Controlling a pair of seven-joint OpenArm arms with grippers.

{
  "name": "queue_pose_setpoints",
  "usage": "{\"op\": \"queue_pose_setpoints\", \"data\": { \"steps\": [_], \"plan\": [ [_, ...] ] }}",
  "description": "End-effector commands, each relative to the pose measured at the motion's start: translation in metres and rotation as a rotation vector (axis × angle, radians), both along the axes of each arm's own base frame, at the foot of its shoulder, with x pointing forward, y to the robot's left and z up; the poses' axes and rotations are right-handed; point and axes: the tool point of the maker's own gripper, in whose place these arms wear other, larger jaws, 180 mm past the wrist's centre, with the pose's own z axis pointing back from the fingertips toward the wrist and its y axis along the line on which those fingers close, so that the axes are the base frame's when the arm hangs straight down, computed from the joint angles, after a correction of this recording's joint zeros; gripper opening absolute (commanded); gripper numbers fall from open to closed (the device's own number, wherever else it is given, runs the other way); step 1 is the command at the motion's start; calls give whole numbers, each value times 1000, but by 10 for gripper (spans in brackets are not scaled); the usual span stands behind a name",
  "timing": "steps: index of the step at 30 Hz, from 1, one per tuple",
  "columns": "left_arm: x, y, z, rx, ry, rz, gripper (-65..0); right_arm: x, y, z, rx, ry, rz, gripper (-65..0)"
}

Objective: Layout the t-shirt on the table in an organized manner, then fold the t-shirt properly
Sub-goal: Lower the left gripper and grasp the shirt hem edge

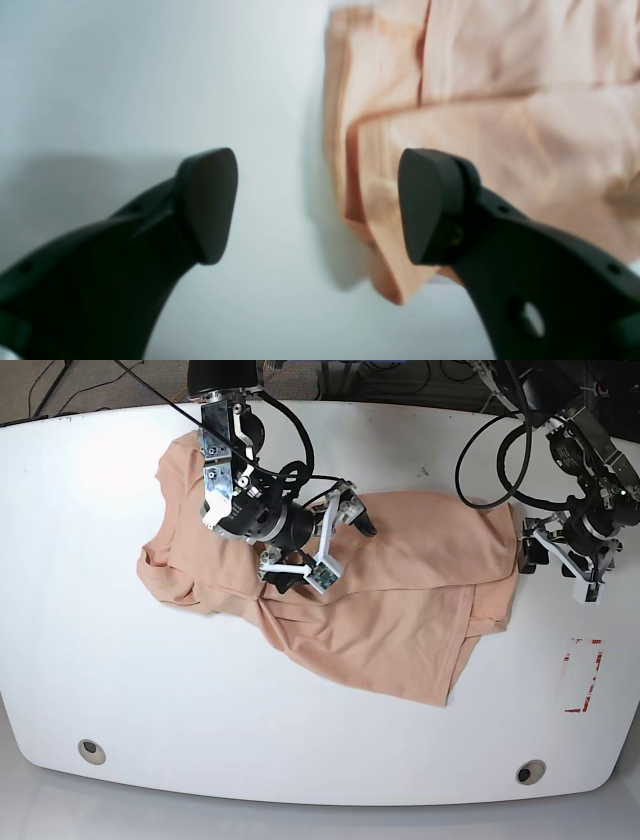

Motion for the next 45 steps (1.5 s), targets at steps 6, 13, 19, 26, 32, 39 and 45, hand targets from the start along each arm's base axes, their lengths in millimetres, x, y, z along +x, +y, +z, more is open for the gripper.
{"op": "queue_pose_setpoints", "data": {
  "steps": [6,13,19,26,32,39,45],
  "plan": [
    [11,-26,-3,-18,-6,-92,-185,3,5,12,40,-33,2,-67],
    [15,-48,-9,-29,-8,-160,-185,-1,5,9,41,-23,2,-67],
    [13,-53,-22,-57,23,-171,-186,-1,5,9,43,-22,1,-67],
    [12,-50,-17,-42,9,-167,-186,-1,5,9,43,-22,1,-67],
    [7,-39,-16,14,21,-164,-186,-1,5,9,43,-22,1,-67],
    [4,-38,-20,36,44,-163,-186,0,4,16,45,-42,-1,-67],
    [1,-40,-35,0,84,-159,-186,1,4,20,47,-56,-2,-67]
  ]
}}
